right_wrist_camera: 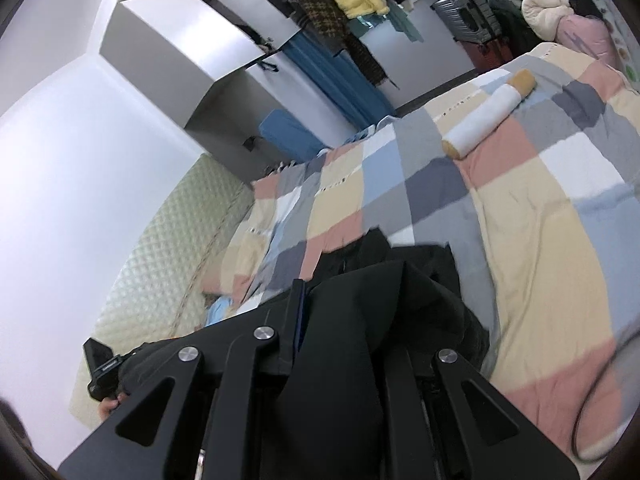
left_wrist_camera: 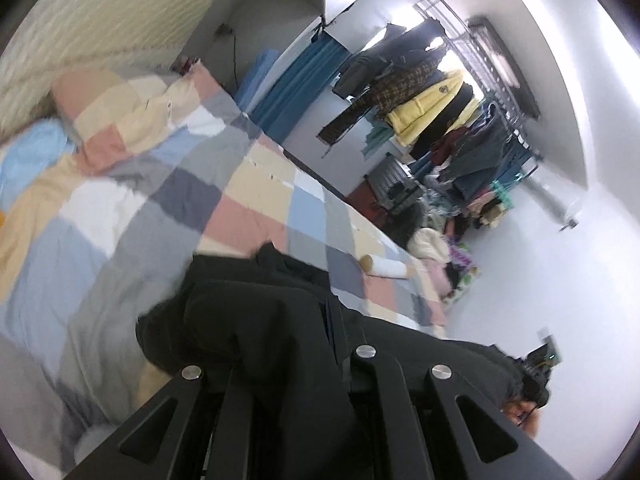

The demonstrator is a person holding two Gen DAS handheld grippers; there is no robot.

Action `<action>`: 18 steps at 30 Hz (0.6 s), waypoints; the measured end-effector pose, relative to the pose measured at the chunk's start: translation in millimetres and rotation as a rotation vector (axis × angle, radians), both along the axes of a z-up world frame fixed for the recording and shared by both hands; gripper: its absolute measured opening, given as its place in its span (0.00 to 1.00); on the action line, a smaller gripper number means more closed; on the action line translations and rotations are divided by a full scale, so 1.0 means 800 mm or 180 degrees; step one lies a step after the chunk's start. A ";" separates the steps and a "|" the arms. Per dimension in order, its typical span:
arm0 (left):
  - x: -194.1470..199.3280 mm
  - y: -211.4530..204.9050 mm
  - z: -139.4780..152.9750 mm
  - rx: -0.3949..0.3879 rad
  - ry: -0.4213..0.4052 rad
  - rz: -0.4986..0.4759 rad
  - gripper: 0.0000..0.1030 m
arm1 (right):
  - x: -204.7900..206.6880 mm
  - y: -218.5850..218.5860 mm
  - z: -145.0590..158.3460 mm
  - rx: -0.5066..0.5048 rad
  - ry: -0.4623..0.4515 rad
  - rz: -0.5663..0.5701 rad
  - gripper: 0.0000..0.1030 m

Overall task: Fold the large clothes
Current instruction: 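Carry the held hem over the jacket body toward the collar with both grippers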

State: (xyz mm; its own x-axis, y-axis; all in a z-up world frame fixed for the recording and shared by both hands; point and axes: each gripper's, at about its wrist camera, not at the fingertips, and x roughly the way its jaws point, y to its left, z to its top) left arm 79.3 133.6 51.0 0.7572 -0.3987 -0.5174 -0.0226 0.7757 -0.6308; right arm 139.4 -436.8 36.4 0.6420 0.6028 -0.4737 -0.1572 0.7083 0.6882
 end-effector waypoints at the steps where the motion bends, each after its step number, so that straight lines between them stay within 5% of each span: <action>1: 0.011 -0.002 0.003 0.0033 0.0011 0.0015 0.08 | 0.020 -0.001 -0.001 0.0024 0.0029 -0.0040 0.13; 8: 0.118 -0.025 0.005 0.0397 0.0223 0.0127 0.09 | 0.107 -0.005 -0.028 0.0023 0.0239 -0.0234 0.13; 18: 0.242 -0.040 -0.082 0.0634 0.0740 0.0114 0.09 | 0.196 0.010 -0.116 -0.0583 0.0763 -0.0279 0.13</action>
